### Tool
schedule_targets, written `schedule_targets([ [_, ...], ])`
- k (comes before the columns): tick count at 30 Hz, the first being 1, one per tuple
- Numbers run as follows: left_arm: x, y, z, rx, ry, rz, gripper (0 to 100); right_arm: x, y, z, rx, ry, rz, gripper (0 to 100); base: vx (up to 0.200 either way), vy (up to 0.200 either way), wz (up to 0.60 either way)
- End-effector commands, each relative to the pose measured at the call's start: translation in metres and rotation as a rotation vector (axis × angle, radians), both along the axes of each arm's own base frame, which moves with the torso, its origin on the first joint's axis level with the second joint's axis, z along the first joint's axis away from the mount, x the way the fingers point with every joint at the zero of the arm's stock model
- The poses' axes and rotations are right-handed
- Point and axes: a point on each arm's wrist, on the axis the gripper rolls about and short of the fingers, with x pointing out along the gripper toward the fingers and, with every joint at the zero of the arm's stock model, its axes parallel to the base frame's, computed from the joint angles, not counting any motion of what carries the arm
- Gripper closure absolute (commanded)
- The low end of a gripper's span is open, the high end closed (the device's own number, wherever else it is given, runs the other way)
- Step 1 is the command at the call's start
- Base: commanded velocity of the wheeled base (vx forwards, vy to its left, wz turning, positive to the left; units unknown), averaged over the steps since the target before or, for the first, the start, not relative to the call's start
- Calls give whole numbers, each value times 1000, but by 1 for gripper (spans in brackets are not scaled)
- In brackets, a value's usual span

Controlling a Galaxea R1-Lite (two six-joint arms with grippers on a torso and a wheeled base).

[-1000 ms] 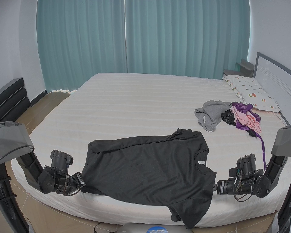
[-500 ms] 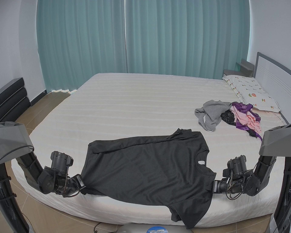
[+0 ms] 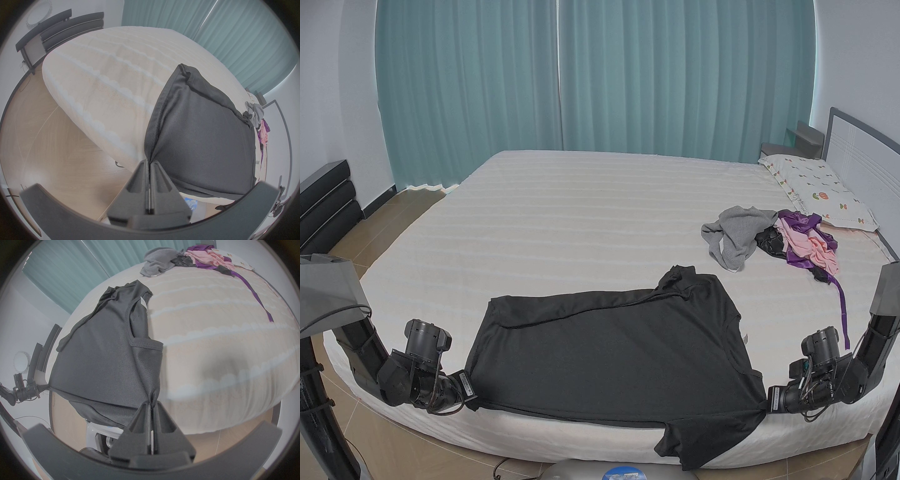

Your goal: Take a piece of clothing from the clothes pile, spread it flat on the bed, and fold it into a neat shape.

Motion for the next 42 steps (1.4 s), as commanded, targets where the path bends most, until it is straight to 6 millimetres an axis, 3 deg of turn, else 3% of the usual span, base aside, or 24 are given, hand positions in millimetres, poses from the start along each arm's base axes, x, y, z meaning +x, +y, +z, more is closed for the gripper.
schedule_targets([
  [1,-2,0,-2,5,11,-1,100,-8,-6,4,-4,4,-13,100,0,0,0],
  [4,-2,0,-2,6,12,-3,100,-10,-1,4,-5,9,9,100,0,0,0],
  [5,-2,0,-2,6,12,-3,100,-11,1,3,-5,12,19,0,0,0,0],
  [9,-3,1,-1,5,11,-1,100,-6,6,5,-1,-7,35,0,0,0,0],
  [10,-3,1,-1,6,9,-3,0,-6,6,5,-1,-12,35,0,0,0,0],
  [17,0,2,3,4,-12,4,0,25,-9,28,33,-162,-41,0,0,0,0],
  [23,11,16,23,-26,-111,62,0,50,-35,43,129,-253,-142,0,0,0,0],
  [29,16,20,41,-100,-201,54,0,53,-36,45,241,-232,-201,0,0,0,0],
  [38,27,19,48,-192,-265,145,0,54,-34,36,249,-199,-204,0,0,0,0],
  [42,28,19,47,-198,-261,148,0,53,-34,35,247,-195,-204,0,0,200,0],
])
